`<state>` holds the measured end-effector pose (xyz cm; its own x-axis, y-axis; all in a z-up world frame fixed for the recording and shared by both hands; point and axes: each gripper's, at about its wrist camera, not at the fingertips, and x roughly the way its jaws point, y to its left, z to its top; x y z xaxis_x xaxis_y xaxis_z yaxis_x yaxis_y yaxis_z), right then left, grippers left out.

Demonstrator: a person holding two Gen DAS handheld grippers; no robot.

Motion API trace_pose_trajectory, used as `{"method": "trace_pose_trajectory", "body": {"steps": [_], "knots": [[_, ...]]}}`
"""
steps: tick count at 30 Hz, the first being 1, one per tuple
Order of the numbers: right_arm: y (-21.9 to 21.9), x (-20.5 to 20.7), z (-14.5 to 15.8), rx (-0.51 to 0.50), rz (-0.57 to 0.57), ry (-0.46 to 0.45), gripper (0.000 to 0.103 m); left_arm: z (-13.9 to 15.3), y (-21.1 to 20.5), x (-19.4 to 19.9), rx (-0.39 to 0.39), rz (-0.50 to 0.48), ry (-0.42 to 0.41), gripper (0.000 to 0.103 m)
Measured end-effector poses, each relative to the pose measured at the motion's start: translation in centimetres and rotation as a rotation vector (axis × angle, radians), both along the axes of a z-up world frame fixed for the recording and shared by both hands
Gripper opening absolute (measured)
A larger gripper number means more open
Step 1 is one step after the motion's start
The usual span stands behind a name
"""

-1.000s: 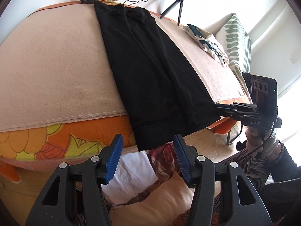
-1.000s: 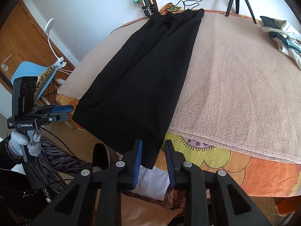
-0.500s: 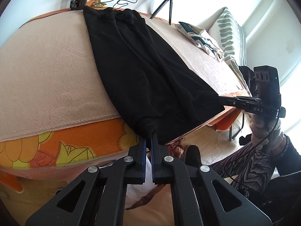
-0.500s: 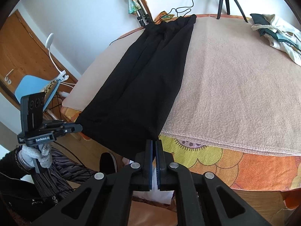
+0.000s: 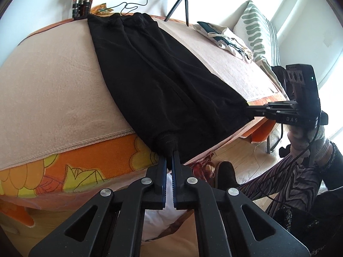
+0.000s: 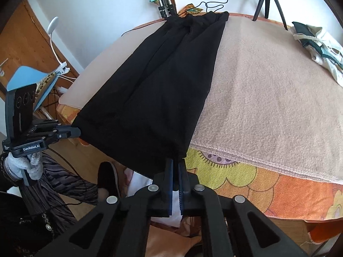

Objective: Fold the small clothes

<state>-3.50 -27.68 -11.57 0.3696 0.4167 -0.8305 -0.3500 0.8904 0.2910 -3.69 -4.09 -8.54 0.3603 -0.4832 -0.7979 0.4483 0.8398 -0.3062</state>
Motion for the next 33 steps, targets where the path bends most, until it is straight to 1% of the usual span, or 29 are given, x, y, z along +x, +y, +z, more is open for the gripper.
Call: {"method": "trace_pose_trajectory", "body": {"steps": [1, 3, 4, 5, 6, 7, 9, 10, 11, 12, 13, 15, 16, 18, 19, 20, 22, 23, 25, 27, 28, 33], "knots": [[-0.7, 0.0, 0.0, 0.014, -0.029, 0.006, 0.001, 0.0, -0.1, -0.1, 0.002, -0.009, 0.008, 0.004], [-1.6, 0.1, -0.2, 0.036, -0.066, 0.024, 0.001, -0.1, -0.3, -0.3, 0.012, -0.024, 0.012, 0.012], [-1.8, 0.1, -0.2, 0.044, -0.068, 0.024, 0.001, -0.1, -0.4, -0.4, 0.022, -0.021, 0.013, 0.020], [-1.8, 0.1, -0.1, 0.044, -0.065, 0.021, 0.002, -0.2, -0.5, -0.3, 0.019, -0.025, 0.023, 0.024], [-1.7, -0.1, 0.0, 0.047, -0.061, 0.014, 0.002, -0.3, -0.6, -0.2, 0.007, -0.022, 0.042, 0.026], [-1.7, -0.1, 0.0, 0.058, -0.055, 0.016, 0.006, -0.5, -0.6, 0.0, -0.008, -0.016, 0.062, 0.029], [-1.8, 0.0, 0.0, 0.074, -0.059, 0.026, 0.011, -0.8, -0.6, 0.3, -0.044, -0.009, 0.093, 0.029], [-1.9, 0.1, 0.1, 0.083, -0.065, 0.028, 0.023, -0.9, -0.6, 0.5, -0.057, -0.004, 0.102, 0.029], [-2.0, 0.1, 0.2, 0.089, -0.070, 0.028, 0.040, -1.0, -0.6, 0.6, -0.076, 0.001, 0.107, 0.029], [-2.0, 0.1, 0.4, 0.089, -0.073, 0.021, 0.041, -1.0, -0.6, 0.8, -0.101, 0.009, 0.111, 0.029], [-2.0, 0.1, 0.4, 0.083, -0.067, 0.016, 0.041, -1.0, -0.6, 0.8, -0.116, 0.018, 0.110, 0.028], [-1.3, 0.1, 0.4, 0.069, -0.050, 0.017, 0.040, -0.6, -0.9, 0.7, -0.107, 0.009, 0.067, 0.001], [-1.0, 0.1, 0.2, 0.057, -0.039, 0.021, 0.035, -0.5, -0.8, 0.8, -0.095, 0.017, 0.053, 0.002], [-0.2, 0.2, -0.2, 0.027, -0.026, 0.025, 0.019, -0.2, -0.6, 0.9, -0.118, 0.027, 0.049, 0.002], [0.1, 0.2, -0.2, 0.017, -0.022, 0.020, 0.006, 0.2, -0.5, 0.7, -0.116, 0.025, 0.038, 0.002], [0.0, 0.2, 0.0, 0.044, -0.024, 0.024, 0.002, 0.8, -0.3, 0.5, -0.108, 0.023, 0.018, 0.002], [-0.7, 0.1, 0.8, 0.155, -0.042, 0.038, 0.001, 1.9, 0.2, 0.1, -0.100, 0.023, -0.016, 0.002], [-1.0, 0.0, 1.3, 0.180, -0.056, 0.029, 0.001, 2.3, 0.6, -0.1, -0.096, 0.024, -0.025, 0.002], [-1.9, -0.3, 1.8, 0.182, -0.093, 0.003, 0.001, 2.5, 1.1, -0.2, -0.085, 0.029, -0.031, 0.002], [-2.7, -0.2, 0.8, 0.219, -0.120, 0.059, 0.001, 2.1, 0.9, -0.2, -0.059, 0.014, -0.024, 0.002], [-2.8, -0.1, 0.3, 0.217, -0.129, 0.077, 0.001, 1.7, 0.7, -0.2, -0.050, 0.008, -0.014, 0.002], [-1.9, -0.3, -0.3, 0.180, -0.100, 0.095, 0.001, 0.0, -0.4, -0.3, -0.004, -0.020, 0.024, 0.002]]}}
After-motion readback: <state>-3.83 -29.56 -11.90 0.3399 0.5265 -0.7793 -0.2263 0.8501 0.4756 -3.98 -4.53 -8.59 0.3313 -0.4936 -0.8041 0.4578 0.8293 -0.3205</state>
